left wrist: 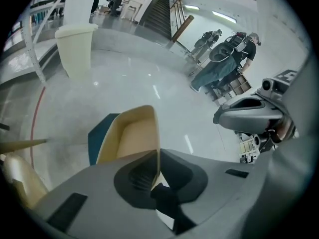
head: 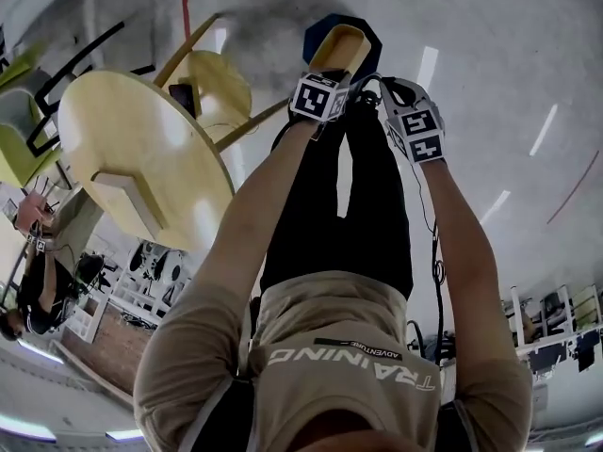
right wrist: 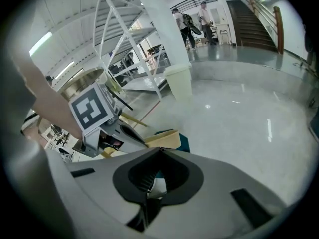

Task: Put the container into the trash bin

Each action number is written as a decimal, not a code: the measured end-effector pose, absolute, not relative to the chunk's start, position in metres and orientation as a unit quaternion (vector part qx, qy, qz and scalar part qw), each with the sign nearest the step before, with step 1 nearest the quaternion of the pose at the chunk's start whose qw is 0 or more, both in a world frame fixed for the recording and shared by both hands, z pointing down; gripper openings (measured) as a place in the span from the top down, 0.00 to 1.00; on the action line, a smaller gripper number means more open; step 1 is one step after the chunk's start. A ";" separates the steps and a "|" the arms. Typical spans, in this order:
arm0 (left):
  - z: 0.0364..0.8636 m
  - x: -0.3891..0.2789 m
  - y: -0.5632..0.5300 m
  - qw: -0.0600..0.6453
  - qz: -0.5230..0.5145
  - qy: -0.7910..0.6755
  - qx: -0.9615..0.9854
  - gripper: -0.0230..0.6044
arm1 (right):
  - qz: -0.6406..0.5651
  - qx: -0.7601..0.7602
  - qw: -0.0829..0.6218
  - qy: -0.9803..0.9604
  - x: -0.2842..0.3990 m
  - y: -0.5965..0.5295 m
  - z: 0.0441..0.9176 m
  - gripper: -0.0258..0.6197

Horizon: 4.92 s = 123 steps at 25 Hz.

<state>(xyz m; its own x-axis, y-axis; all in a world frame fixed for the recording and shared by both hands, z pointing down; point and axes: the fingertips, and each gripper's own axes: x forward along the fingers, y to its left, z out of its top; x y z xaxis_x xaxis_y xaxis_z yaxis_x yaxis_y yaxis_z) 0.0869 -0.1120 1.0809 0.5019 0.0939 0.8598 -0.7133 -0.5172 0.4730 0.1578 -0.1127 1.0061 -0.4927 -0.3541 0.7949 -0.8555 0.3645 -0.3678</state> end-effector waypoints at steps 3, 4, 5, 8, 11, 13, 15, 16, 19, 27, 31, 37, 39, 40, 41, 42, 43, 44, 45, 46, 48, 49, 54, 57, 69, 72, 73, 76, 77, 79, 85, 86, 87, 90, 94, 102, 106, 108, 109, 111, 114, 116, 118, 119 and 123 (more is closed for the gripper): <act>1.104 0.089 -0.110 0.452 0.457 -0.203 0.739 0.92 | 0.403 0.393 0.318 -0.762 0.157 -0.117 1.031 0.96; 1.109 0.090 -0.109 0.455 0.455 -0.203 0.738 0.92 | 0.405 0.393 0.320 -0.761 0.155 -0.118 1.037 0.96; 1.113 0.090 -0.109 0.457 0.453 -0.202 0.738 0.92 | 0.407 0.391 0.322 -0.760 0.154 -0.118 1.043 0.96; 1.124 0.088 -0.112 0.455 0.456 -0.205 0.737 0.92 | 0.413 0.387 0.324 -0.758 0.150 -0.118 1.056 0.96; 1.139 0.083 -0.119 0.461 0.453 -0.216 0.732 0.92 | 0.426 0.384 0.319 -0.755 0.143 -0.118 1.069 0.96; 1.153 0.082 -0.122 0.467 0.453 -0.218 0.727 0.92 | 0.431 0.382 0.319 -0.752 0.141 -0.117 1.083 0.96; 1.168 0.083 -0.123 0.469 0.456 -0.215 0.725 0.92 | 0.434 0.381 0.320 -0.751 0.139 -0.118 1.098 0.96; 1.175 0.083 -0.123 0.469 0.457 -0.213 0.725 0.92 | 0.435 0.380 0.320 -0.751 0.138 -0.118 1.105 0.96; 1.190 0.084 -0.126 0.465 0.456 -0.206 0.730 0.92 | 0.439 0.378 0.319 -0.750 0.136 -0.123 1.123 0.96; 1.212 0.077 -0.124 0.454 0.468 -0.202 0.731 0.80 | 0.446 0.383 0.313 -0.746 0.135 -0.128 1.142 0.96; 1.208 0.077 -0.123 0.452 0.471 -0.196 0.732 0.78 | 0.444 0.380 0.317 -0.747 0.136 -0.127 1.144 0.96; 1.176 0.080 -0.126 0.461 0.452 -0.190 0.740 0.86 | 0.441 0.363 0.292 -0.767 0.127 -0.131 1.113 0.96; 1.156 0.084 -0.129 0.460 0.442 -0.187 0.747 0.90 | 0.441 0.367 0.277 -0.771 0.126 -0.134 1.093 0.96; 1.144 0.085 -0.129 0.458 0.438 -0.185 0.751 0.95 | 0.441 0.370 0.272 -0.771 0.126 -0.133 1.083 0.96; 1.131 0.086 -0.129 0.454 0.435 -0.185 0.755 0.95 | 0.441 0.372 0.269 -0.771 0.126 -0.132 1.072 0.96; 1.118 0.087 -0.129 0.448 0.434 -0.189 0.759 0.95 | 0.443 0.373 0.267 -0.771 0.126 -0.128 1.060 0.96; 1.105 0.086 -0.128 0.439 0.434 -0.194 0.762 0.95 | 0.444 0.371 0.264 -0.772 0.125 -0.124 1.047 0.96; 1.090 0.085 -0.126 0.432 0.433 -0.198 0.766 0.95 | 0.446 0.367 0.259 -0.774 0.123 -0.118 1.033 0.96; 1.075 0.085 -0.124 0.427 0.431 -0.201 0.770 0.95 | 0.448 0.362 0.255 -0.777 0.121 -0.113 1.018 0.96; 1.058 0.085 -0.123 0.423 0.426 -0.202 0.774 0.95 | 0.449 0.356 0.252 -0.780 0.118 -0.107 1.002 0.96; 1.024 0.084 -0.121 0.414 0.418 -0.204 0.783 0.95 | 0.446 0.350 0.247 -0.786 0.114 -0.100 0.970 0.96; 1.007 0.083 -0.119 0.408 0.415 -0.205 0.787 0.95 | 0.445 0.350 0.243 -0.788 0.113 -0.097 0.953 0.96; 0.922 0.074 -0.117 0.395 0.394 -0.221 0.800 0.95 | 0.428 0.363 0.220 -0.798 0.111 -0.096 0.873 0.96; 0.869 0.071 -0.111 0.396 0.374 -0.239 0.804 0.95 | 0.426 0.359 0.215 -0.802 0.110 -0.085 0.828 0.96; 0.700 0.059 -0.135 0.332 0.290 -0.289 0.850 0.95 | 0.327 0.391 0.178 -0.842 0.103 -0.101 0.663 0.96; 0.656 0.057 -0.139 0.308 0.260 -0.308 0.862 0.95 | 0.294 0.410 0.156 -0.849 0.102 -0.104 0.616 0.96; 0.639 0.056 -0.143 0.296 0.247 -0.314 0.867 0.95 | 0.279 0.416 0.149 -0.852 0.102 -0.107 0.601 0.96; 0.591 0.053 -0.154 0.254 0.217 -0.323 0.885 0.95 | 0.239 0.431 0.142 -0.859 0.103 -0.114 0.562 0.96; 0.577 0.051 -0.157 0.242 0.209 -0.323 0.891 0.95 | 0.232 0.433 0.138 -0.860 0.102 -0.116 0.551 0.96; 0.549 0.048 -0.162 0.222 0.190 -0.324 0.900 0.95 | 0.223 0.440 0.126 -0.861 0.104 -0.119 0.532 0.96; 0.491 0.042 -0.164 0.166 0.171 -0.322 0.917 0.95 | 0.192 0.459 0.108 -0.861 0.112 -0.117 0.484 0.96; 0.484 0.040 -0.165 0.160 0.167 -0.323 0.918 0.95 | 0.182 0.462 0.103 -0.862 0.112 -0.119 0.474 0.96; 0.477 0.037 -0.166 0.156 0.161 -0.326 0.918 0.95 | 0.172 0.464 0.099 -0.863 0.111 -0.121 0.463 0.96; 0.462 0.029 -0.169 0.149 0.145 -0.336 0.919 0.95 | 0.144 0.470 0.089 -0.867 0.106 -0.125 0.438 0.96; 0.434 0.022 -0.178 0.121 0.127 -0.345 0.922 0.95 | 0.107 0.476 0.074 -0.870 0.101 -0.136 0.404 0.96; 0.408 0.008 -0.188 0.095 0.107 -0.366 0.919 0.95 | 0.093 0.479 0.081 -0.869 0.093 -0.141 0.399 0.96; 0.413 0.007 -0.180 0.097 0.106 -0.364 0.920 0.95 | 0.105 0.487 0.075 -0.864 0.097 -0.133 0.400 0.96; 0.415 0.004 -0.180 0.101 0.102 -0.365 0.920 0.95 | 0.099 0.486 0.078 -0.865 0.095 -0.132 0.398 0.96; 0.416 0.002 -0.181 0.104 0.101 -0.365 0.920 0.95 | 0.096 0.485 0.081 -0.866 0.094 -0.132 0.396 0.96; 0.417 0.000 -0.181 0.107 0.098 -0.364 0.920 0.95 | 0.089 0.486 0.082 -0.865 0.091 -0.132 0.391 0.96; 0.416 0.006 -0.181 0.105 0.092 -0.360 0.923 0.95 | 0.080 0.494 0.077 -0.862 0.095 -0.130 0.385 0.96; 0.412 0.013 -0.187 0.102 0.088 -0.357 0.924 0.95 | 0.077 0.496 0.077 -0.862 0.099 -0.136 0.381 0.96; 0.407 0.019 -0.191 0.097 0.086 -0.353 0.926 0.95 | 0.076 0.497 0.080 -0.861 0.102 -0.140 0.379 0.96; 0.406 0.021 -0.189 0.095 0.086 -0.351 0.928 0.95 | 0.075 0.498 0.081 -0.860 0.102 -0.139 0.379 0.96; 0.405 0.024 -0.173 0.083 0.093 -0.336 0.934 0.95 | 0.074 0.507 0.078 -0.856 0.100 -0.128 0.377 0.96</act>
